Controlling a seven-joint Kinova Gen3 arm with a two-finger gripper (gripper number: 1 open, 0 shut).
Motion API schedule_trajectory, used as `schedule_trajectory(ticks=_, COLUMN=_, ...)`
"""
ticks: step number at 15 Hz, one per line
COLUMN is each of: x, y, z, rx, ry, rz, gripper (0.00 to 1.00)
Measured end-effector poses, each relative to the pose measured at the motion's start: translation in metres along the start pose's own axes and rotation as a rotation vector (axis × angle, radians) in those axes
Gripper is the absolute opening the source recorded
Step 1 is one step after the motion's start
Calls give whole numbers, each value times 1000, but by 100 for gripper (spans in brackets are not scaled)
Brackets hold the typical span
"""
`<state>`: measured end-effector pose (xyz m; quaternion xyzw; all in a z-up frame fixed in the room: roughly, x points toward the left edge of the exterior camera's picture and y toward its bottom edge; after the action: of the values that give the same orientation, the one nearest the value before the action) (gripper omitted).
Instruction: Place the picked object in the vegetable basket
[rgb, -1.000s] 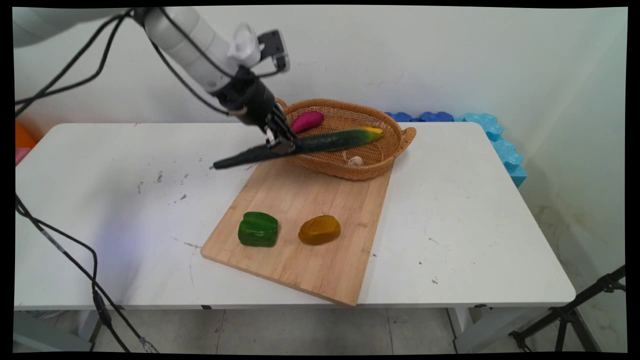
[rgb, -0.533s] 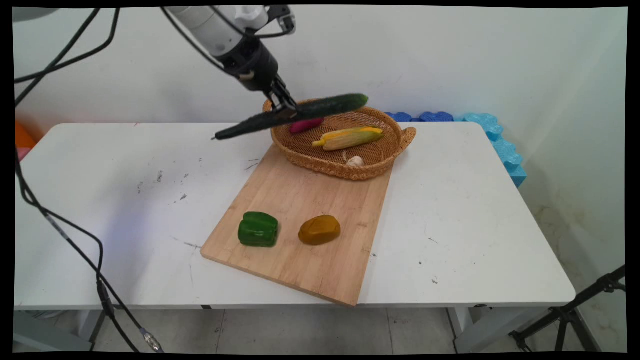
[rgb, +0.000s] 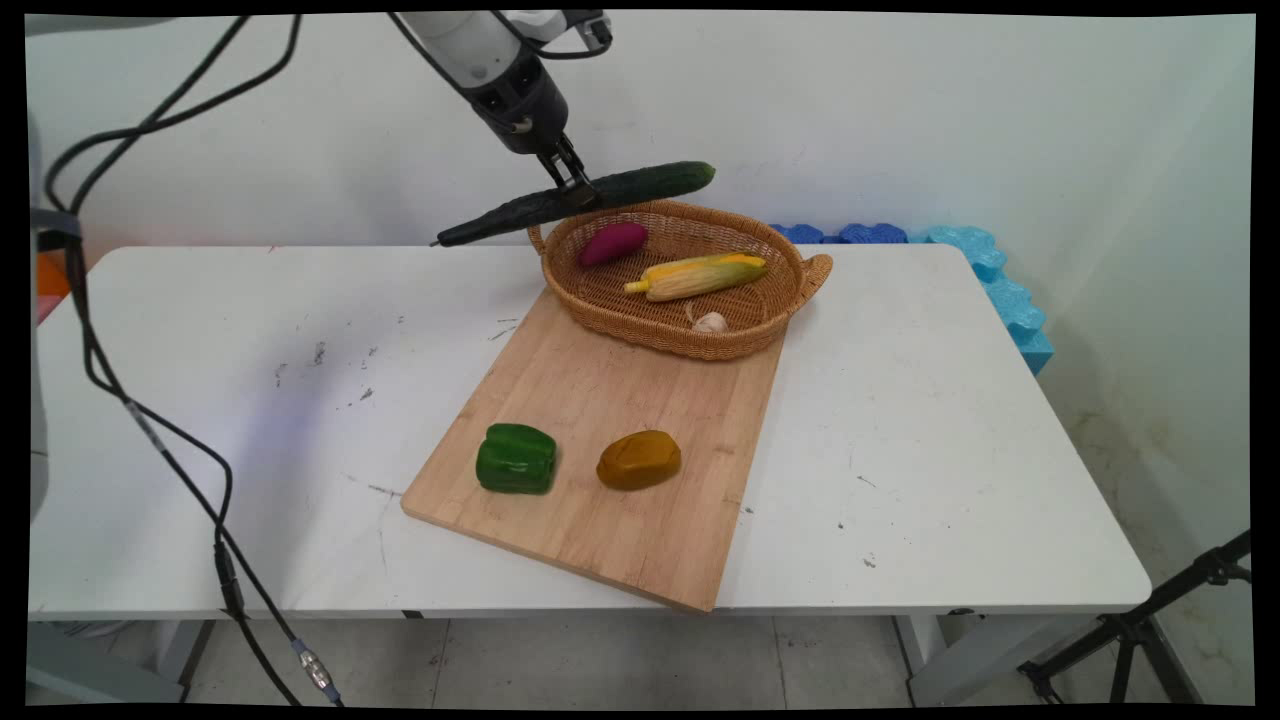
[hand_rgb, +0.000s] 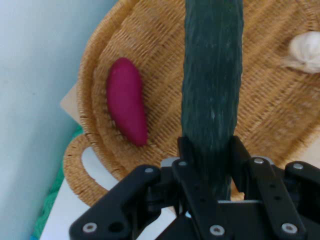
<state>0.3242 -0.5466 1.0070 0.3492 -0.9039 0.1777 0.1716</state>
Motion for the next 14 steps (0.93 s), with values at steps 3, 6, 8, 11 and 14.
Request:
schedule_trajectory(ticks=3, x=5, y=-11, z=17, rx=15, ry=-29, rz=-17, gripper=0)
schedule_trajectory(ticks=6, x=9, y=-18, z=35, rx=20, ry=-58, rz=-29, gripper=0)
schedule_trajectory(ticks=8, x=10, y=-20, z=48, rx=18, ry=-77, rz=-33, gripper=0)
schedule_trajectory(ticks=11, x=14, y=-21, z=66, rx=13, ry=-98, rz=-36, gripper=0)
schedule_trajectory(ticks=14, x=18, y=-21, z=80, rx=8, ry=-107, rz=-38, gripper=0)
